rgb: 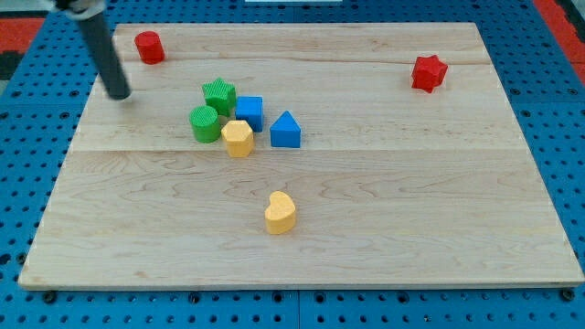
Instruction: Nudge the yellow heart right a bit
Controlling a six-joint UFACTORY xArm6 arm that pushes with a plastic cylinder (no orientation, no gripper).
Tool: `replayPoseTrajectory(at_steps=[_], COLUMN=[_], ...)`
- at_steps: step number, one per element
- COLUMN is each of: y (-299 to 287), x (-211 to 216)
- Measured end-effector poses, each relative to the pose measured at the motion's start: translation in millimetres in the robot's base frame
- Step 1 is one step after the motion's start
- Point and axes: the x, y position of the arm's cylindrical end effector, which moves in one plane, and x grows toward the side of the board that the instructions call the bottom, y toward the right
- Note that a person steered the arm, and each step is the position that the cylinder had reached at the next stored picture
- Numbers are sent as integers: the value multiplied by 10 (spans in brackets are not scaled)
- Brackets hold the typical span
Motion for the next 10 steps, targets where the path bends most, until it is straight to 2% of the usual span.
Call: replayPoseTrajectory(at_steps=[2, 3, 4, 6, 7, 8, 9, 10], y=[190, 236, 206, 217, 594, 1432, 1917, 2018], x=[1435, 1776, 1841, 2434, 2340, 2109, 2006, 1836])
